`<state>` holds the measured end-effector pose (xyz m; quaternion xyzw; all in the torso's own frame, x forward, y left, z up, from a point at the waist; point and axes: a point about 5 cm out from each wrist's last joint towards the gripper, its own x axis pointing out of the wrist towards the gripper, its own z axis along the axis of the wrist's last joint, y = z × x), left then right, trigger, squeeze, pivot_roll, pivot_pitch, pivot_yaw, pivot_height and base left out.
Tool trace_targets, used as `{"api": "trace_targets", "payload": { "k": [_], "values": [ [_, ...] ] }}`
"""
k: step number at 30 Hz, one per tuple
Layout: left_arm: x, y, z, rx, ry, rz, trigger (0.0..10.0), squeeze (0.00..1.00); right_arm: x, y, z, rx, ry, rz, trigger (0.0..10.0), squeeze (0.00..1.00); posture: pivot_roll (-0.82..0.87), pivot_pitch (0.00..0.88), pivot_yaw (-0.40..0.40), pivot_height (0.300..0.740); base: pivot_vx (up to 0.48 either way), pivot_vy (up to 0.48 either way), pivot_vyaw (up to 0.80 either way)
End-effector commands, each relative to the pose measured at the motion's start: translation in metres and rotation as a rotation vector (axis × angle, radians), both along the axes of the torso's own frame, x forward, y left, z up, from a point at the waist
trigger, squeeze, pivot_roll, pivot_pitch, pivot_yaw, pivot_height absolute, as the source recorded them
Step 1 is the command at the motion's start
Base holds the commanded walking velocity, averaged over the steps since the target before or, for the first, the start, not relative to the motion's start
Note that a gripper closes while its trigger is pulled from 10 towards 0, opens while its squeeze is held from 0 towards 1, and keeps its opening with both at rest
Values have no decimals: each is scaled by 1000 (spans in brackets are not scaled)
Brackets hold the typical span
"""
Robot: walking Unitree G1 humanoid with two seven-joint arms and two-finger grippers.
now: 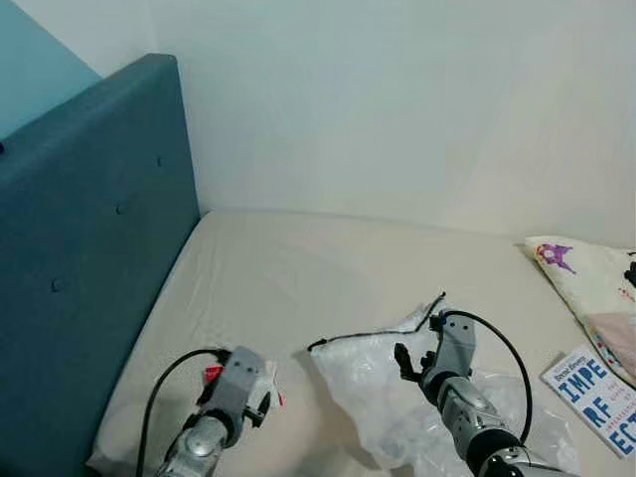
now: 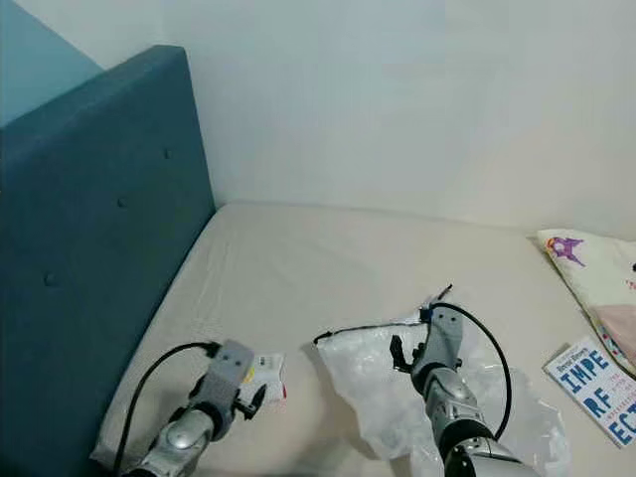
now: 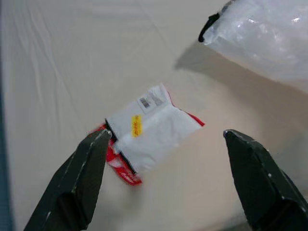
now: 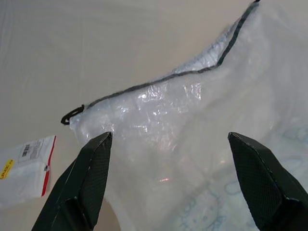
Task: Clean up the room
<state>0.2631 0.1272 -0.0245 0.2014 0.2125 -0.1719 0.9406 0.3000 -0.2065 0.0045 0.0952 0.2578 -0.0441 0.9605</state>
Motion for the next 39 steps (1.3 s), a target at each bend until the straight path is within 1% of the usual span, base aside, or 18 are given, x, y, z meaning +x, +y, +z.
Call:
{"api": "trace_targets", "payload": {
  "k": [1,4,10,13,14,15,17,19,20,21,24,25,26,32,34,35,37,39],
  "values": [
    [2,1,0,100,-20,-25,10000,0,-6,-2,-6,15,29,-25,10000,0,14,0,-92,665,0,0,0],
    [4,-1,1,172,-41,-27,10000,0,-7,-2,-8,13,36,-29,10000,0,14,0,-93,650,0,0,0],
    [4,-8,1,221,-74,-42,10000,0,-9,-5,-9,10,42,-38,10000,0,10,0,-92,635,0,0,0],
    [3,-19,2,298,-123,-90,10000,0,-11,-8,-9,8,41,-53,10000,0,5,0,-92,620,0,0,0],
    [3,-19,2,298,-123,-90,10000,0,-11,-8,-9,8,41,-53,10000,0,5,0,-92,620,0,0,0],
    [3,-21,2,321,-136,-102,10000,0,-11,-9,-9,12,32,-58,10000,0,2,0,-91,620,0,0,0],
    [2,-23,1,334,-144,-107,10000,0,-12,-10,-9,15,25,-60,10000,0,2,0,-91,620,0,0,0],
    [1,-24,0,384,-163,-116,10000,0,-14,-11,-10,17,22,-60,10000,0,-4,0,-87,620,0,0,0],
    [1,-24,0,384,-163,-116,10000,0,-14,-11,-10,17,22,-60,10000,0,-4,0,-87,620,0,0,0],
    [0,-25,-1,411,-169,-126,10000,0,-15,-11,-11,18,24,-60,10000,0,-5,0,-85,620,0,0,0],
    [-2,-25,-2,427,-177,-132,10000,0,-17,-10,-13,21,26,-60,10000,0,-6,0,-79,620,0,0,0],
    [-4,-24,-3,465,-199,-145,10000,0,-23,-9,-19,29,35,-61,10000,0,-8,0,-69,620,0,0,0],
    [-5,-23,-4,484,-211,-146,10000,0,-26,-8,-21,35,39,-61,10000,0,-8,0,-67,620,0,0,0],
    [-10,-22,-5,518,-258,-168,10000,0,-35,-4,-29,50,50,-62,10000,0,-3,16,-47,620,0,0,0],
    [-12,-22,-6,535,-277,-179,10000,0,-40,-2,-33,54,57,-68,10000,0,0,53,-25,616,0,0,0],
    [-12,-22,-6,535,-277,-179,10000,0,-40,-2,-33,54,57,-68,10000,0,0,53,-25,616,0,0,0],
    [-17,-26,-8,544,-286,-224,10000,0,-46,-9,-34,41,41,-106,10000,0,-2,98,1,601,0,0,0],
    [-18,-27,-9,546,-288,-238,10000,0,-47,-11,-34,36,34,-116,10000,0,-2,104,5,596,0,0,0]
  ]
}}
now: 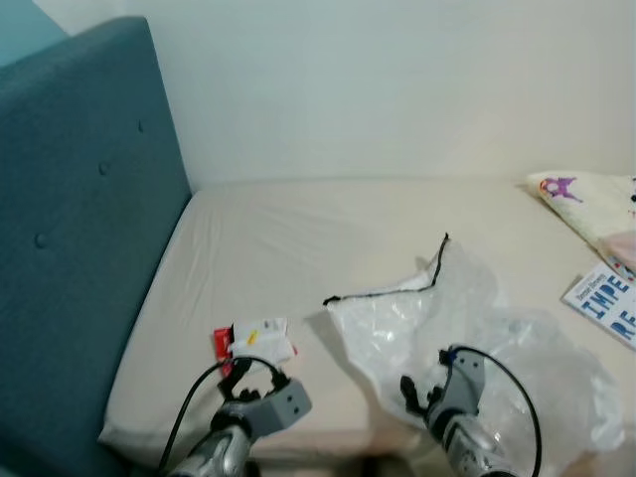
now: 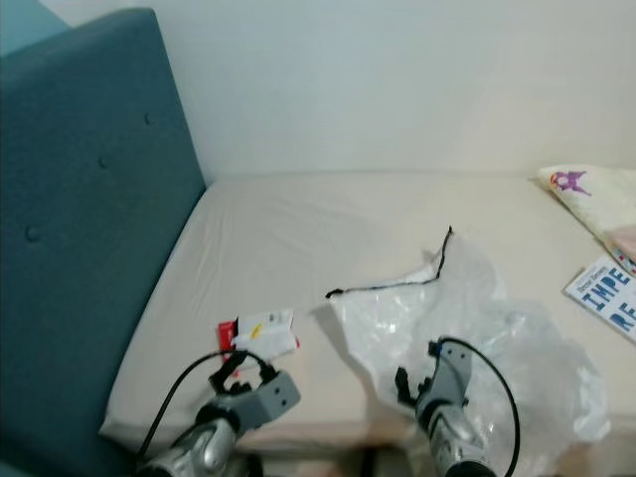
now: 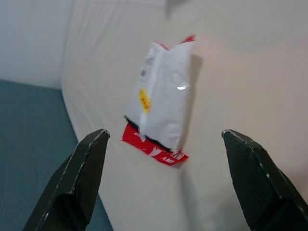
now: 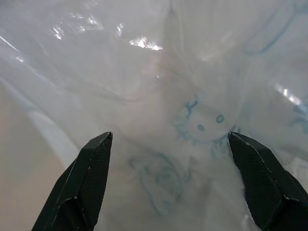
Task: Clean up the room
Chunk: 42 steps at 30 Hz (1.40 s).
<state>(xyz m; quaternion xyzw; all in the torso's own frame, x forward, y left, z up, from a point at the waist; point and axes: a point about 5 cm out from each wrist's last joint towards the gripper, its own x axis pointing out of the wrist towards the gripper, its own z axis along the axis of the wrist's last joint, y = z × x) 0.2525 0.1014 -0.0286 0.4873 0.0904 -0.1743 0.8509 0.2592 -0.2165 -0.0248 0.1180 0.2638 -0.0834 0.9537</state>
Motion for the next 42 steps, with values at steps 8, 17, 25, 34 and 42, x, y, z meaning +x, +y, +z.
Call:
{"api": "trace_targets", "payload": {
  "k": [8,17,25,34,42],
  "values": [
    [-13,-18,-7,11,36,-124,10000,0,-13,-31,3,-263,9,-54,10000,0,-26,160,40,596,0,0,0],
    [-7,-45,5,-14,-40,-202,10000,0,-25,-58,16,-496,-35,-51,10000,0,-71,228,57,596,0,0,0],
    [5,-52,17,-53,-77,-171,10000,0,-32,-63,13,-590,16,-36,10000,0,-75,227,55,596,0,0,0],
    [6,-45,15,-59,-67,-147,10000,0,-27,-86,36,-892,7,-44,10000,0,-70,218,49,596,0,0,0],
    [3,-40,12,-70,-50,-114,10000,0,-19,-95,53,-961,-42,-59,0,0,-59,203,43,596,0,0,0]
  ]
}}
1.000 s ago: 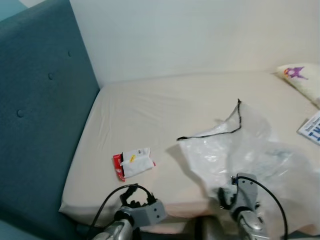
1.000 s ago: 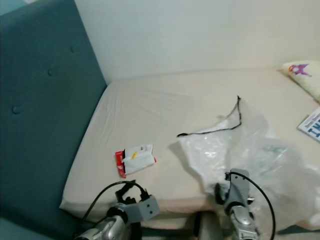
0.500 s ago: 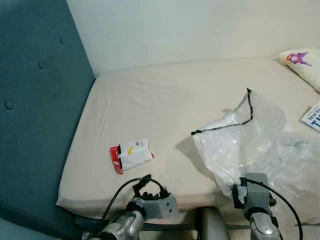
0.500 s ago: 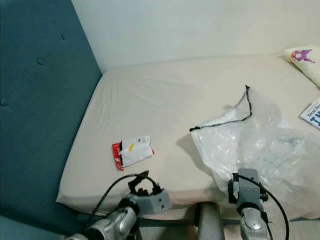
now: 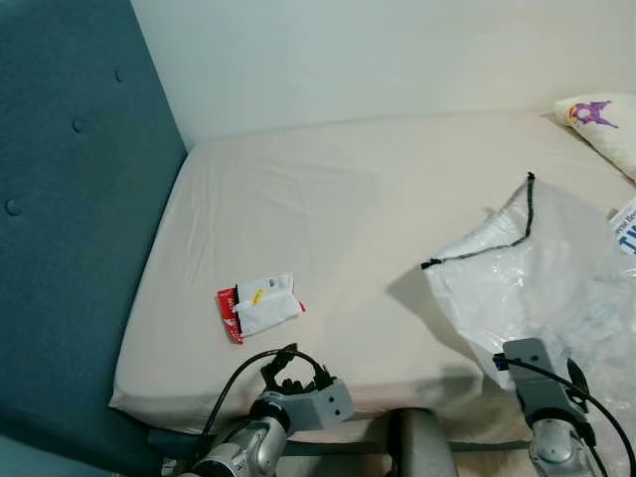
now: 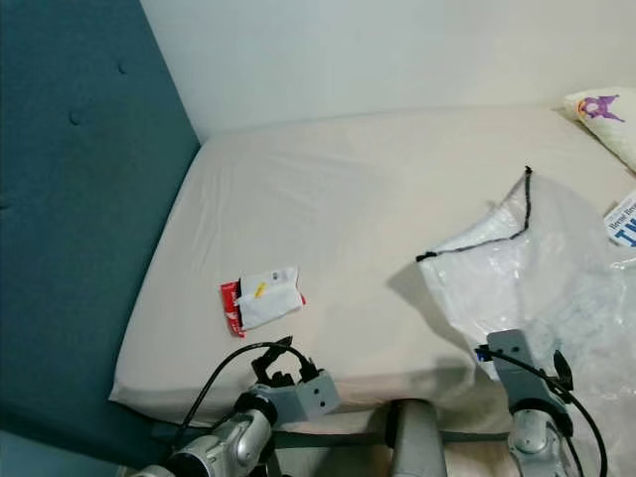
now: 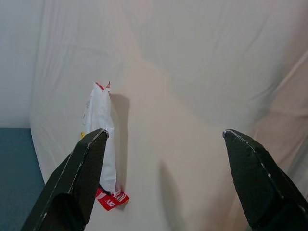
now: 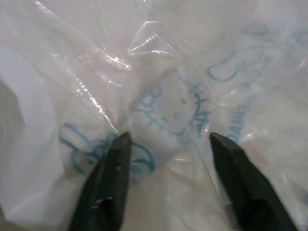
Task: Clean up the room
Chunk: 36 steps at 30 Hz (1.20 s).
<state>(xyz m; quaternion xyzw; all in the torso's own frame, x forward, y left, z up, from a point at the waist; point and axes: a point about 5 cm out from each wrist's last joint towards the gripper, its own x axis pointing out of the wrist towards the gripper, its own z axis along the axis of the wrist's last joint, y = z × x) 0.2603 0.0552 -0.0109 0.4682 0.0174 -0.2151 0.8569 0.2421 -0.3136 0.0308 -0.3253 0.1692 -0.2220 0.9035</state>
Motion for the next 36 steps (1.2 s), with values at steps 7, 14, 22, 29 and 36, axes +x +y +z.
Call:
{"api": "trace_targets", "payload": {
  "k": [7,14,22,29,36],
  "values": [
    [-6,6,-7,-14,50,36,10000,0,5,5,5,34,-51,3,0,0,-62,190,41,596,0,0,0],
    [2,5,-2,-92,79,101,10000,0,16,19,9,371,-206,-39,0,0,-64,178,44,596,0,0,0],
    [12,0,9,-175,82,132,10000,0,29,25,26,746,-427,-51,0,0,-70,169,51,596,0,0,0],
    [19,-12,21,-179,11,76,10000,0,33,24,40,842,-509,-22,0,0,-90,172,62,596,0,0,-221],
    [25,-22,36,-54,-211,-10,10000,0,28,23,42,855,-516,-21,0,0,-117,197,75,596,0,0,-795]
  ]
}}
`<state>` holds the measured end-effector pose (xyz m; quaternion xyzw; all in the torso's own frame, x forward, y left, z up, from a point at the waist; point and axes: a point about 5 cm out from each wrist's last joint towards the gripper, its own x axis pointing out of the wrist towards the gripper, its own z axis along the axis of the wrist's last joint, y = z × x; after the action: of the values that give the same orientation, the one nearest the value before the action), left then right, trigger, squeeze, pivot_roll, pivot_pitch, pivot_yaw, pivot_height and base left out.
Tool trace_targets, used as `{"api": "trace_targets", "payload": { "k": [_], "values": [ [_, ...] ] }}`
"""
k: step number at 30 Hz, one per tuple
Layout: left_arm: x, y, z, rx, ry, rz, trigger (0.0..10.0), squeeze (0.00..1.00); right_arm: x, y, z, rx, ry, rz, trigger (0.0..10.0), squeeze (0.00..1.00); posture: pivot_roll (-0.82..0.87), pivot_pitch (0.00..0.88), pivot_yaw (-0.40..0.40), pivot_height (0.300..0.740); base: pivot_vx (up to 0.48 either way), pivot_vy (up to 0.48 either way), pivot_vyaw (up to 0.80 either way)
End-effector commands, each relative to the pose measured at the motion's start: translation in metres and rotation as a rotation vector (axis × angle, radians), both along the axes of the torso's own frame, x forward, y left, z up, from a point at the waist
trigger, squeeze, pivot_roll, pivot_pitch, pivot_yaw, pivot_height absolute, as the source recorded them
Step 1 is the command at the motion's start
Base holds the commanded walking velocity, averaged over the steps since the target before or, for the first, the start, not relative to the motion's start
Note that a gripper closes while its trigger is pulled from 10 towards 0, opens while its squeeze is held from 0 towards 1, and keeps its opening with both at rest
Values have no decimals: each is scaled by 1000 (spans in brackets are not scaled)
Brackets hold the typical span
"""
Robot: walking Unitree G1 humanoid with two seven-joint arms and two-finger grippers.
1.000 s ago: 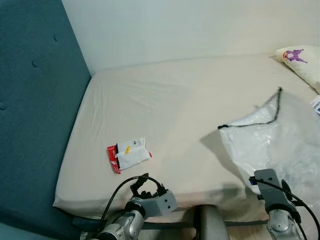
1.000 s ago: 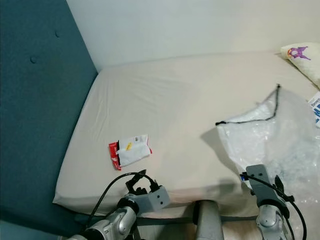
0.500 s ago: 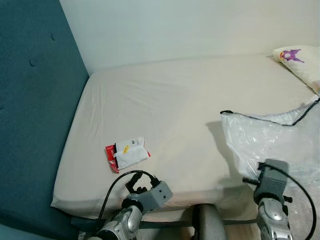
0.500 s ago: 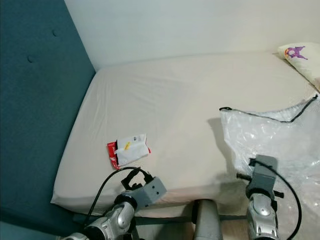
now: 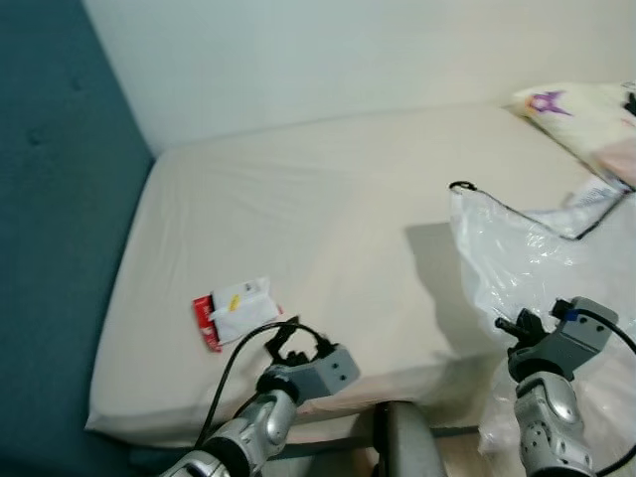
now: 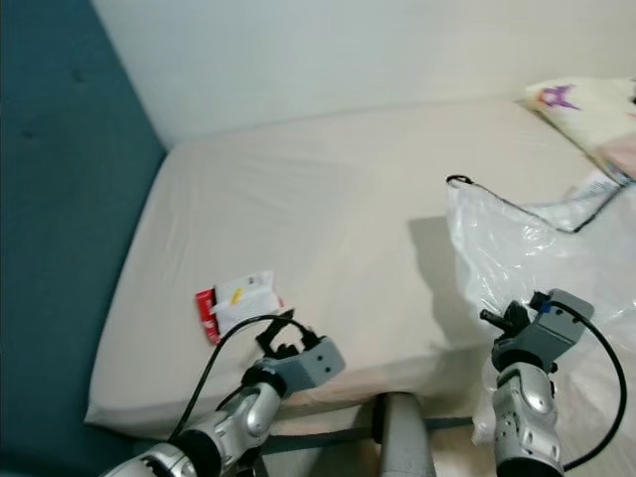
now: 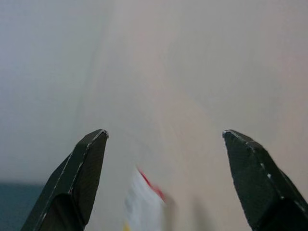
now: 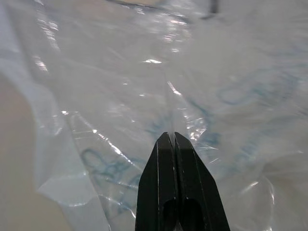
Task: Clean up the room
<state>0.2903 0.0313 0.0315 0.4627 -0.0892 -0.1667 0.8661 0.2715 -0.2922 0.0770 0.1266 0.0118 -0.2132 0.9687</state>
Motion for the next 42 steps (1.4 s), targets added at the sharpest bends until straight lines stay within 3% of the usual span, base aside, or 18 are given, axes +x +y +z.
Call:
{"api": "trace_targets", "payload": {
  "k": [1,2,9,10,13,15,16,17,18,19,23,24,27,30,32,36,42],
  "values": [
    [-3,2,-4,61,-25,-5,10000,0,-5,2,-4,31,6,-1,0,0,-124,204,80,596,0,0,-800],
    [1,6,-3,126,-49,-1,10000,0,-8,3,-5,35,4,4,0,0,-135,210,86,596,0,0,-631],
    [17,23,1,287,-56,82,10000,0,-16,3,-3,41,-9,15,196,0,-155,222,99,596,0,0,-90],
    [25,31,4,361,-52,118,10000,0,-20,4,-1,44,-13,19,1059,0,-160,230,104,596,0,0,0],
    [26,35,3,374,-32,128,10000,0,-22,4,0,45,-15,19,1765,0,-161,234,107,596,0,0,0],
    [27,40,1,400,-4,130,10000,0,-24,5,2,48,-17,18,6039,0,-167,248,112,596,0,0,0],
    [27,40,1,400,-4,130,10000,0,-24,5,2,48,-17,18,6039,0,-167,248,112,596,0,0,0],
    [28,43,0,416,6,128,10000,0,-26,5,3,49,-18,19,9333,0,-170,256,114,596,0,0,0],
    [28,43,0,416,6,128,10000,0,-26,5,3,49,-18,19,9333,0,-170,256,114,596,0,0,0],
    [29,47,-1,429,23,134,10000,0,-27,7,4,52,-19,22,10000,0,-175,270,116,596,0,0,0],
    [31,60,-1,468,43,143,10000,0,-32,12,8,55,-23,30,10000,0,-181,311,122,596,0,0,0],
    [33,73,-2,497,55,153,10000,0,-41,16,12,55,-25,33,10000,0,-183,364,129,596,0,0,0],
    [33,73,-2,497,55,153,10000,0,-41,16,12,55,-25,33,10000,0,-183,364,129,596,0,0,0],
    [35,85,0,514,35,183,10000,0,-55,17,19,56,-24,27,10000,0,-185,420,132,596,0,0,0],
    [35,85,0,514,35,183,10000,0,-55,17,19,56,-24,27,10000,0,-185,420,132,596,0,0,0],
    [46,97,15,519,-35,262,10000,0,-65,20,34,55,-33,33,10000,0,-194,494,135,596,0,0,0],
    [53,100,26,479,-83,314,10000,0,-71,21,45,49,-43,38,10000,0,-212,523,135,596,0,0,0]
  ]
}}
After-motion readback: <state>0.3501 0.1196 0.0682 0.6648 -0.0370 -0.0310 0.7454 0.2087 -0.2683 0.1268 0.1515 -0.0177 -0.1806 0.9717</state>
